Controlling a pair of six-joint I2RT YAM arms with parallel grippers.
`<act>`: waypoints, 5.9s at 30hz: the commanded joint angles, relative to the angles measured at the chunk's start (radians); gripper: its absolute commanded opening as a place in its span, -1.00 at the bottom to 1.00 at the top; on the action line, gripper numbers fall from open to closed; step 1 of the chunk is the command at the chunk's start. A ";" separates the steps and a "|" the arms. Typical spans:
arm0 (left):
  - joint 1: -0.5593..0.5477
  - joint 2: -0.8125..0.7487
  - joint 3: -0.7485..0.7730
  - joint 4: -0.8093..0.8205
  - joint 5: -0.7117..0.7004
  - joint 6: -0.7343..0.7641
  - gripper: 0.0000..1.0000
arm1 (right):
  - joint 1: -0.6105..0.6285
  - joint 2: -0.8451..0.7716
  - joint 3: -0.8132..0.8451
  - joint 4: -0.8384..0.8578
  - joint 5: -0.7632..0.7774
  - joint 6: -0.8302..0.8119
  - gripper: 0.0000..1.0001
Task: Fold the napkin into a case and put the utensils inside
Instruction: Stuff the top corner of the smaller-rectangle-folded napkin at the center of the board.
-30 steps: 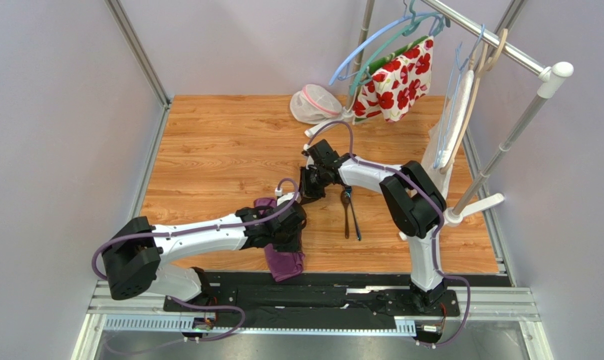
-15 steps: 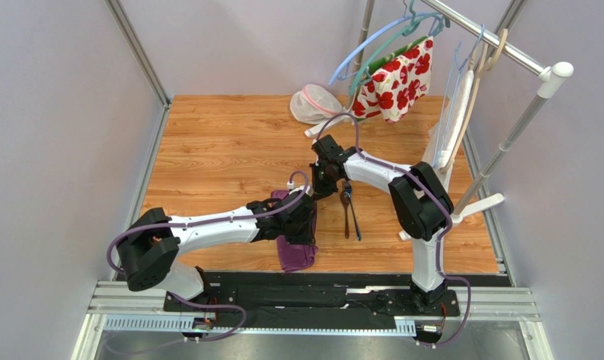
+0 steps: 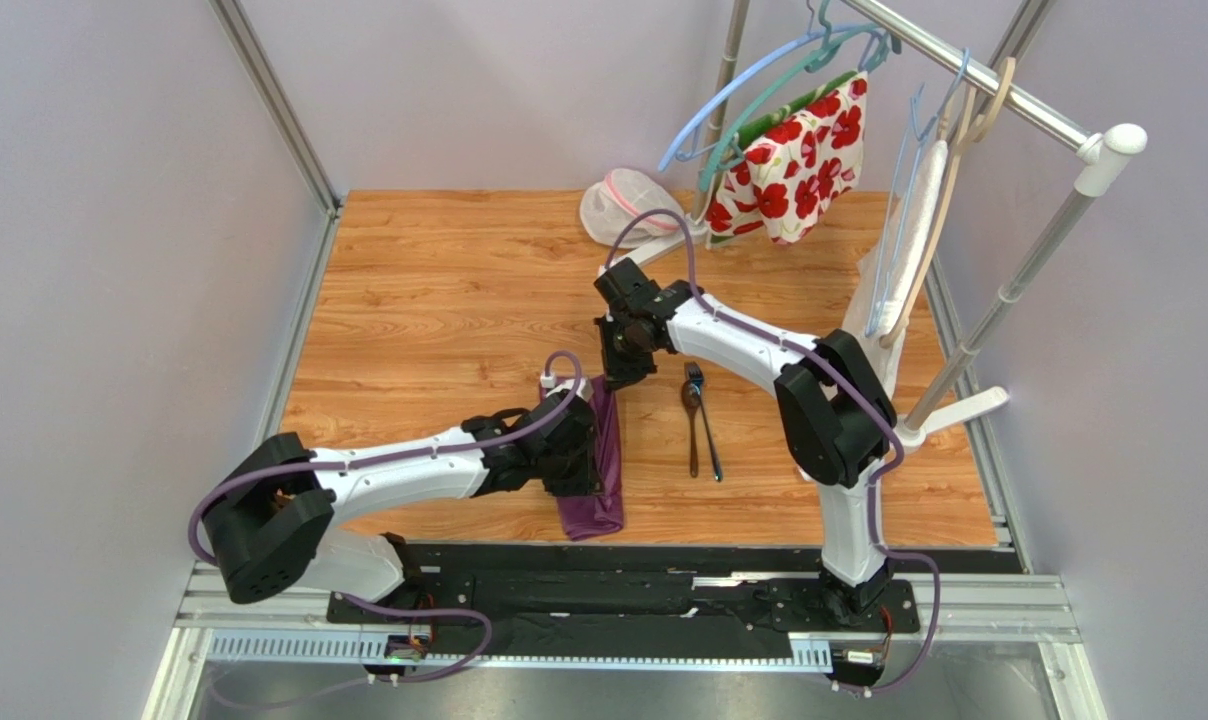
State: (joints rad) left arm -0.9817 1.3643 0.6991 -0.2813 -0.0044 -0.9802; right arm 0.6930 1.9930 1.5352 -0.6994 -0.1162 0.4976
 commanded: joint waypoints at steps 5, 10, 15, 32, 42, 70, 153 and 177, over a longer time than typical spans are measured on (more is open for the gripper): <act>0.028 -0.122 -0.091 -0.010 0.020 0.000 -1.00 | 0.037 0.064 0.120 -0.031 0.024 0.061 -1.00; 0.026 -0.154 -0.142 0.014 0.037 -0.002 -1.00 | 0.048 0.081 0.147 -0.038 0.010 0.064 -1.00; 0.026 -0.166 -0.187 0.077 0.073 -0.006 -1.00 | 0.079 0.105 0.192 -0.028 -0.043 0.064 -1.00; 0.026 -0.246 -0.187 0.036 0.055 0.003 -0.73 | 0.108 0.122 0.184 0.031 -0.154 0.156 -1.00; 0.046 -0.312 -0.162 -0.054 0.058 0.028 -0.42 | 0.106 0.113 0.160 0.066 -0.149 0.173 -1.00; 0.439 0.010 0.212 -0.311 -0.111 0.048 -1.00 | 0.105 0.127 0.186 0.054 -0.157 0.113 -1.00; 0.563 -0.050 0.046 -0.157 0.101 0.212 -1.00 | 0.151 0.237 0.060 0.287 -0.410 0.191 -0.56; 0.876 -0.418 0.005 -0.328 0.261 0.140 -1.00 | 0.246 0.240 0.304 0.020 -0.139 -0.054 -0.12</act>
State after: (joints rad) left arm -0.1310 0.9463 0.7208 -0.5861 0.1951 -0.8406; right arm 0.9257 2.2135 1.7309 -0.5964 -0.3733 0.5312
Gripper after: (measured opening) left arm 0.006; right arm 0.413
